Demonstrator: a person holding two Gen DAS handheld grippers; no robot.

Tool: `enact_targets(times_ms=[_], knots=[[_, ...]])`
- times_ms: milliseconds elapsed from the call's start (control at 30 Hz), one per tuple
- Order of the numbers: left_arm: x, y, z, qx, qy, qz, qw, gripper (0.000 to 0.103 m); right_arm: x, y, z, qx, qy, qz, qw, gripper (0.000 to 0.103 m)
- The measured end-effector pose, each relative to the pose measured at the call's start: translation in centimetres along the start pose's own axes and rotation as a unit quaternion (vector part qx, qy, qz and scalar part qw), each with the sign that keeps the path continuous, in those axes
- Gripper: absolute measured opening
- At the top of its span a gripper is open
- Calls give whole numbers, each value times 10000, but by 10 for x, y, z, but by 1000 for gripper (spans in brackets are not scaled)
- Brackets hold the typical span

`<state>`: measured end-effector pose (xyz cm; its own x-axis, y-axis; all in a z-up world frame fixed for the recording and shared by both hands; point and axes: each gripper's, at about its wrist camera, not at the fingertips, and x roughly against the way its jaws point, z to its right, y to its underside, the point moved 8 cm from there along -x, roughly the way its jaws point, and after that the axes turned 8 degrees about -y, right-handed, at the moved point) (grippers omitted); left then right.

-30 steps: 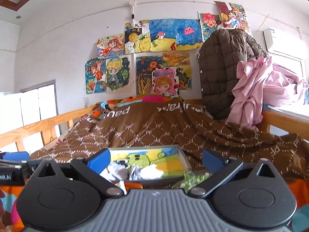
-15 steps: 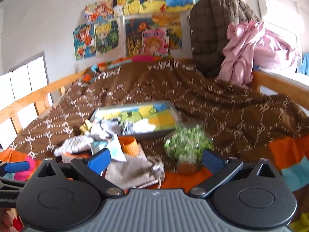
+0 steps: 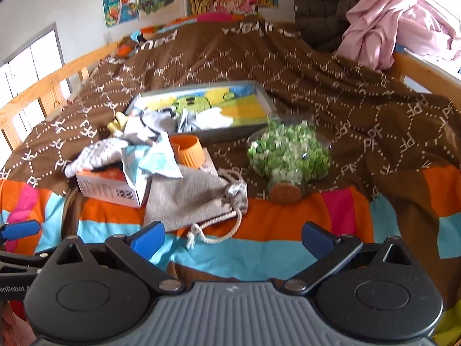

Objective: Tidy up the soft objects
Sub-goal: 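Move both open tools back toward the pile beside the tray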

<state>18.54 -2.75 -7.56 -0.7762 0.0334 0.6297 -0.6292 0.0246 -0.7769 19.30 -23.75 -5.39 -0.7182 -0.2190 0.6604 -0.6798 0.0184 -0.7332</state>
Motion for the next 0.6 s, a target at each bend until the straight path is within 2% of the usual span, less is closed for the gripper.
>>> enact_targets(times_ms=[267, 433, 600], knots=[[-12, -3, 1, -82, 41, -116, 9999, 102, -17, 5, -1, -48, -115, -456, 9989, 103], [-20, -13, 6, -451, 72, 32, 9990, 102, -33, 2, 13, -562, -488, -780, 9942, 103], [-30, -29, 15, -925, 252, 377, 9947, 102, -51, -9, 26, -795, -742, -777, 9910, 103]])
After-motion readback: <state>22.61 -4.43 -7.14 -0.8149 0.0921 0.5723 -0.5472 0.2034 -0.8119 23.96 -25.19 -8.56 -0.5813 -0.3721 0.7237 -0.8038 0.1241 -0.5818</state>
